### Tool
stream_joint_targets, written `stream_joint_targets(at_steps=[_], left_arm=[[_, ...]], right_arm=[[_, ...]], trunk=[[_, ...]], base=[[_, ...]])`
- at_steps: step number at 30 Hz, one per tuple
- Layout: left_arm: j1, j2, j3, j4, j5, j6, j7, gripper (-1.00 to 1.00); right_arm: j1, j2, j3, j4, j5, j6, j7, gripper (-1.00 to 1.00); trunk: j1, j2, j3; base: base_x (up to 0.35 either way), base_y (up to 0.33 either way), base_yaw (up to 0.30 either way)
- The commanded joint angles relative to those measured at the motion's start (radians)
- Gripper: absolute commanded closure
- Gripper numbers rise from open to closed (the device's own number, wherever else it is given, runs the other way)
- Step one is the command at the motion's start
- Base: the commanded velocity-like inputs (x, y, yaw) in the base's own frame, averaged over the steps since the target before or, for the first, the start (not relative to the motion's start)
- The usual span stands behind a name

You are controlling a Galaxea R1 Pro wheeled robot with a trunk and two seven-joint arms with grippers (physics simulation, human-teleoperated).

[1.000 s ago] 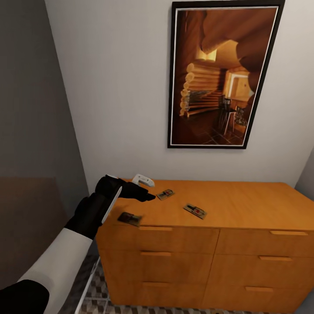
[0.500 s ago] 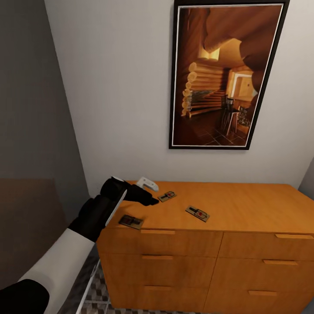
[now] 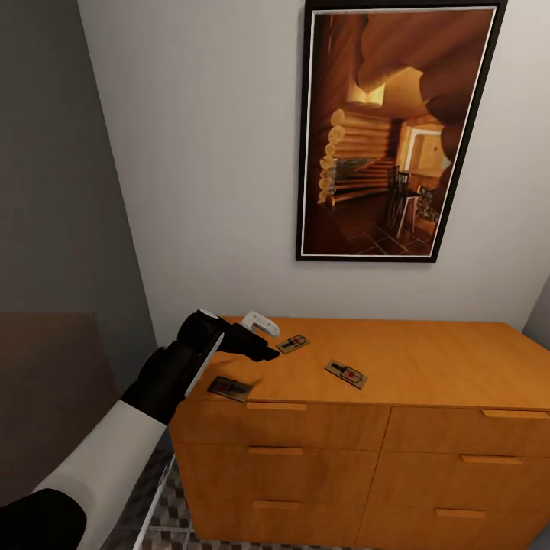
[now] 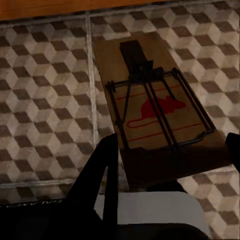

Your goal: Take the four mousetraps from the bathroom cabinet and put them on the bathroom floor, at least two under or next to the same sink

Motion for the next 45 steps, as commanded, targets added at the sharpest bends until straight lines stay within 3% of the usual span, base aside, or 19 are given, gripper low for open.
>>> stream_joint_targets(at_steps=[1, 11, 20, 30, 45], left_arm=[[-0.001, 0.0, -0.001, -0.001, -0.011, 0.002, -0.009, -1.0], [-0.001, -0.002, -0.005, -0.007, -0.011, 0.002, -0.009, -1.0], [-0.001, -0.003, -0.008, -0.008, -0.011, 0.002, -0.01, -1.0], [-0.001, -0.004, -0.052, -0.008, -0.01, 0.002, -0.01, -1.0], [-0.001, -0.007, -0.06, -0.005, -0.008, 0.002, -0.011, -1.0]], right_arm=[[0.0, -0.001, 0.003, 0.001, -0.011, 0.006, 0.015, 1.0], [0.001, -0.021, 0.003, 0.0, -0.012, 0.043, 0.068, 1.0], [0.001, -0.02, 0.004, 0.001, -0.013, 0.045, 0.071, 1.0], [0.001, -0.02, 0.004, 0.001, -0.013, 0.046, 0.072, 1.0], [0.008, -0.019, 0.004, 0.001, -0.013, 0.046, 0.072, 1.0]], trunk=[[0.0, -0.001, -0.001], [0.0, -0.001, -0.001], [0.0, -0.001, -0.001], [0.0, -0.001, -0.001], [0.0, -0.001, -0.001]], base=[[0.0, 0.0, 0.0], [0.0, 0.0, 0.0], [0.133, 0.0, 0.0], [0.173, 0.0, 0.0], [0.006, 0.0, 0.0]])
